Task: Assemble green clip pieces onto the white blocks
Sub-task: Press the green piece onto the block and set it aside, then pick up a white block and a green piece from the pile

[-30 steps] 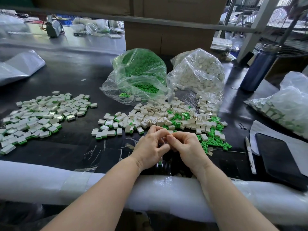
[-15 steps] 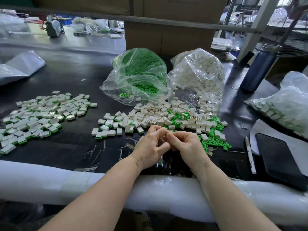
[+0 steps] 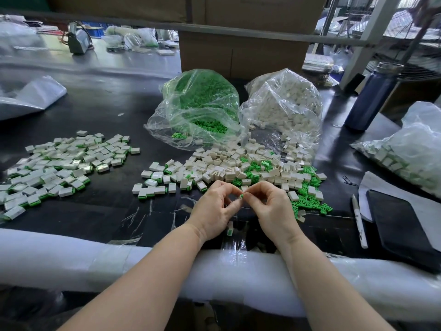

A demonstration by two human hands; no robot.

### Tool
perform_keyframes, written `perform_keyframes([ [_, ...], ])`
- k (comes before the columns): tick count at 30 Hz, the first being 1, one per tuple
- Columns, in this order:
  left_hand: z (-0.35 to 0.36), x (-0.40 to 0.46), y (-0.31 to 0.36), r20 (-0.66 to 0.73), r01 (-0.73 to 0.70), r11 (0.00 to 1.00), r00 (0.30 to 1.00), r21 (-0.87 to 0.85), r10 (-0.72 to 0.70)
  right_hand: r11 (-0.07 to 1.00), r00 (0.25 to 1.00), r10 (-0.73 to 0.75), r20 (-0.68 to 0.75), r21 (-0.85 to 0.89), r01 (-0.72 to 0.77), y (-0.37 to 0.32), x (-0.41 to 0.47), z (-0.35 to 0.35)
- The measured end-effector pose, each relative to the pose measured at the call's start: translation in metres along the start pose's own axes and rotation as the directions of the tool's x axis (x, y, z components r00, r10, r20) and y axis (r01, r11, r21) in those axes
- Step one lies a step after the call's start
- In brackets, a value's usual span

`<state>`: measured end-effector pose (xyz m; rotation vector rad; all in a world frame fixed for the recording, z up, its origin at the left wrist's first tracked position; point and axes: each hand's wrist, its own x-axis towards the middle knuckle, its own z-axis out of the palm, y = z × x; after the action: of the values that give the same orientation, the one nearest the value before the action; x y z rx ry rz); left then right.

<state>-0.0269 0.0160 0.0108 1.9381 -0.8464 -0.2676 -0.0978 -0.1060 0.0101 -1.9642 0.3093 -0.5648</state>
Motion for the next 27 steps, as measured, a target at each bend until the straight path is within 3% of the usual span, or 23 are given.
perform_keyframes([
  [6,0.0,-0.001,-0.001,-0.037,0.017,1.0,0.999,-0.01,-0.017,0.998,0.999,-0.017,-0.045,-0.066,0.014,0.002,0.002,0.001],
  [11,0.002,0.001,-0.006,-0.302,0.039,0.999,0.953,0.008,-0.035,0.98,0.985,-0.004,-0.171,-0.199,-0.031,0.005,0.003,-0.004],
  [16,0.0,0.002,-0.008,-0.48,0.099,0.985,0.877,0.141,-0.019,0.928,0.984,-0.005,-0.178,-0.368,-0.061,0.008,0.004,-0.005],
  [21,0.003,0.004,-0.012,-0.436,0.224,0.942,0.895,0.251,-0.097,0.899,0.986,-0.007,-0.166,-0.433,-0.067,0.008,0.005,-0.005],
  [27,0.005,0.005,-0.01,-0.412,0.276,0.911,0.901,0.307,-0.134,0.884,0.986,-0.028,-0.167,-0.465,-0.054,0.009,0.005,-0.005],
])
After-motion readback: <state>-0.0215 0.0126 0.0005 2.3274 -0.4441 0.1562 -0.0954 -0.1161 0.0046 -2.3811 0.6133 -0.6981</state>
